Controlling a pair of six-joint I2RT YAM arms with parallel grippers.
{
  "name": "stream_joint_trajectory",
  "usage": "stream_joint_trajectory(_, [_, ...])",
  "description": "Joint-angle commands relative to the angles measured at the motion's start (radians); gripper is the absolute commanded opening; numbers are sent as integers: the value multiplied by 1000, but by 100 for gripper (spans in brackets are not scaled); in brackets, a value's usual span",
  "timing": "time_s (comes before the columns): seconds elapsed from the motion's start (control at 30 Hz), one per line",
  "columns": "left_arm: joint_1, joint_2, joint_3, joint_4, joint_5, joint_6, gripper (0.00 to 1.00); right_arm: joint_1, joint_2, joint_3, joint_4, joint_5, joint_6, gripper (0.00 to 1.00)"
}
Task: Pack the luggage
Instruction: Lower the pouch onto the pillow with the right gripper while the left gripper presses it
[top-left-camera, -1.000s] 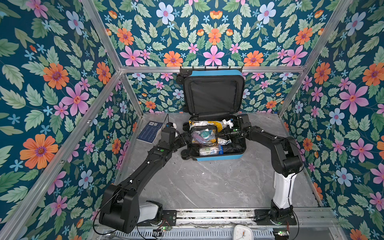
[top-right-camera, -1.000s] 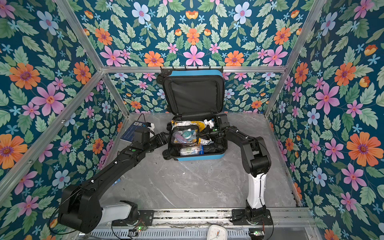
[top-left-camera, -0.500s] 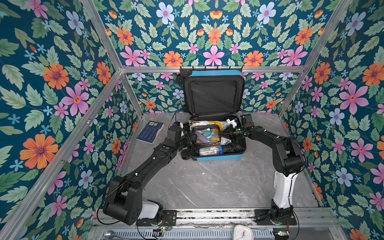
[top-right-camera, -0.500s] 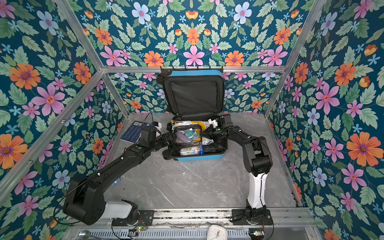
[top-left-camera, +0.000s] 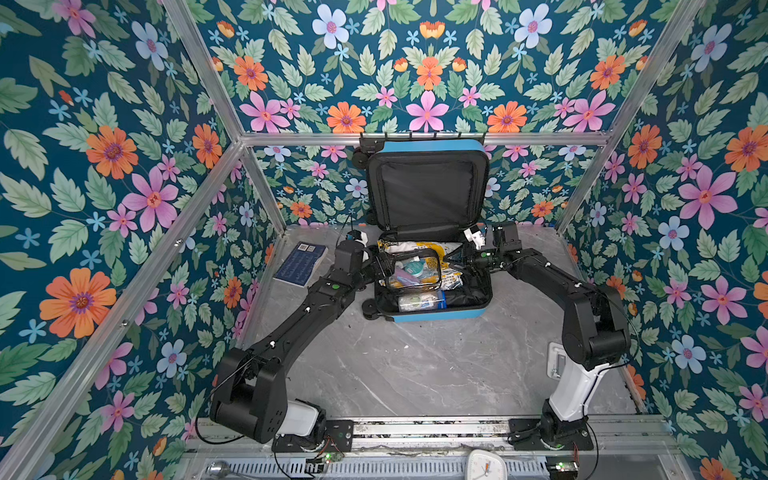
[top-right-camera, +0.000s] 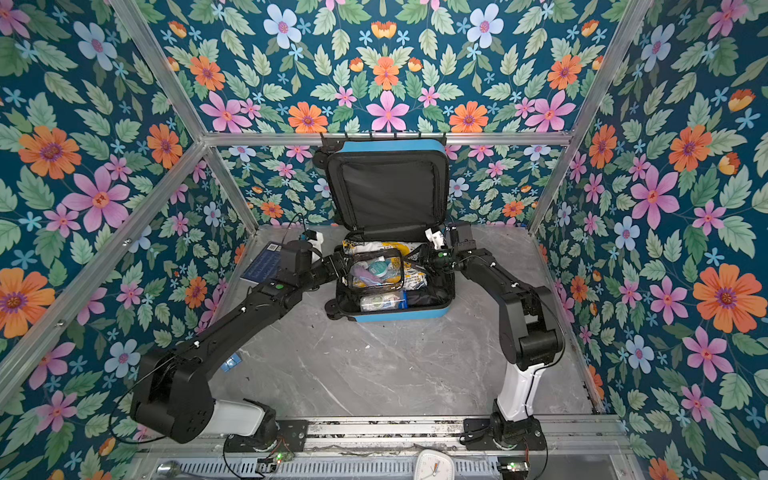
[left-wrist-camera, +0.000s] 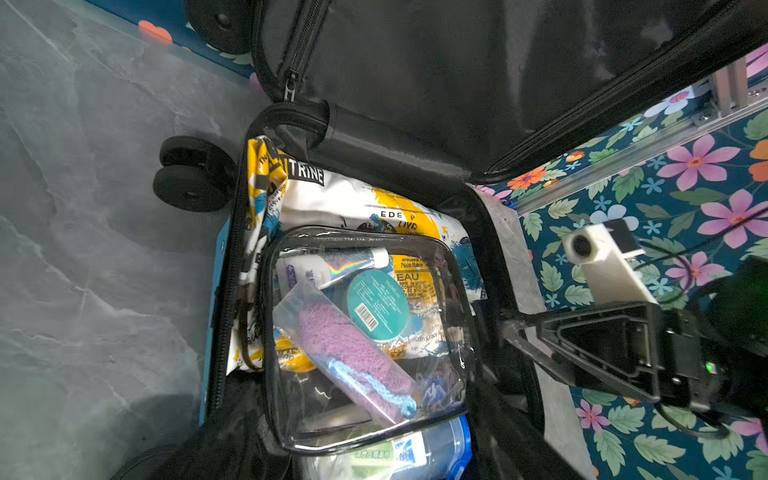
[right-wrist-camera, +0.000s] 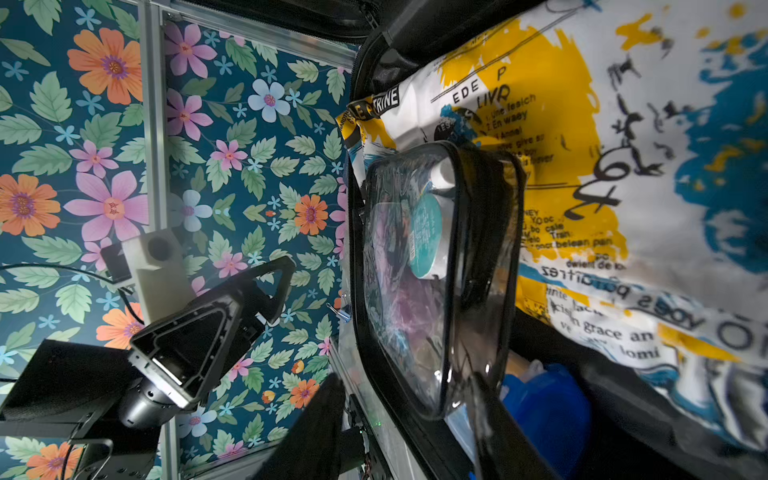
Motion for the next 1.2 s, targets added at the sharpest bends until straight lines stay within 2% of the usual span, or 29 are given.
stream_joint_trajectory(0.0, [-2, 19, -5, 21, 41, -5, 80, 26, -27, 1, -52, 20, -44, 48])
stream_joint_trajectory(0.27, [-61, 69, -39, 87, 79, -41, 79, 123, -28, 1, -128, 75, -103, 50])
stream_joint_trajectory(0.73, [-84, 225, 10, 166, 96, -63, 78, 127, 99, 31, -64, 124, -64, 49])
stream_joint_trajectory(1.17, [-81, 355, 117, 156, 90, -42, 77, 126, 88, -4, -71, 147, -71, 48])
